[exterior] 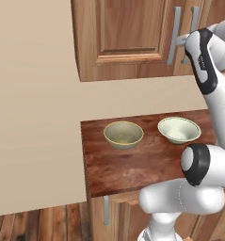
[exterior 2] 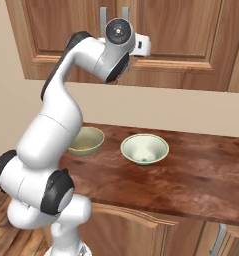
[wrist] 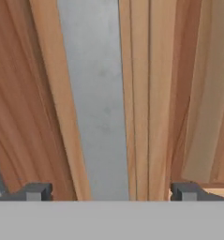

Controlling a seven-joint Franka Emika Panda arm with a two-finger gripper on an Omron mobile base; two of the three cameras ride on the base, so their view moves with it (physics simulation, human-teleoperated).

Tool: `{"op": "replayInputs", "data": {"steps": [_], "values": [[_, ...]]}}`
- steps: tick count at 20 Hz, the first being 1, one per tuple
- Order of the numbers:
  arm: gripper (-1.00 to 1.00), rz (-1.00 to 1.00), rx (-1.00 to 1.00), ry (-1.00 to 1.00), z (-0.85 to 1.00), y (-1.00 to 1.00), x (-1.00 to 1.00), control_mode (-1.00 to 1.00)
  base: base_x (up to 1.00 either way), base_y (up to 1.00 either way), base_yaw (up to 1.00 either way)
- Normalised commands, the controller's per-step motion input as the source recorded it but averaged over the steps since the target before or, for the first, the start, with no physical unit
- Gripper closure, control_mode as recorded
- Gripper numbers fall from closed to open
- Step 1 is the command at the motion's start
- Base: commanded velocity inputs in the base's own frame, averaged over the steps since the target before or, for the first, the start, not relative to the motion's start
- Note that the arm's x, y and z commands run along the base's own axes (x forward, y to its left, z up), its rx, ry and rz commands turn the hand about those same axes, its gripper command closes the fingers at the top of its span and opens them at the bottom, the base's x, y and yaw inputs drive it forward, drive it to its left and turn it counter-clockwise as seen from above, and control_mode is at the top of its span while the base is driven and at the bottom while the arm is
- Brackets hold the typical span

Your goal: Open the cabinet. Pick the bowls from the counter and place them in the cabinet. Then close the cabinet.

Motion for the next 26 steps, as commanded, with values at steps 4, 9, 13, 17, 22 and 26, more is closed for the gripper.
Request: {"op": "replayInputs", "data": {"steps": [4,9,13,17,22,26], "values": [[-1.00,0.00,0.05,0.00,-0.07,-0.13,0.55,-1.00,0.00,0.00,0.00],[1.00,0.00,0.02,0.00,-0.16,-0.08,0.51,-1.00,0.00,0.00,0.00],[1.00,0.00,0.00,0.00,-0.22,0.00,0.27,-1.00,0.00,0.00,0.00],[1.00,0.00,0.00,0.00,-0.15,0.00,0.09,-1.00,0.00,0.00,0.00],[1.00,0.00,0.00,0.00,-0.13,0.00,0.01,-1.00,0.00,0.00,0.00],[1.00,0.00,0.00,0.00,-0.22,0.06,0.00,-1.00,0.00,0.00,0.00]]}}
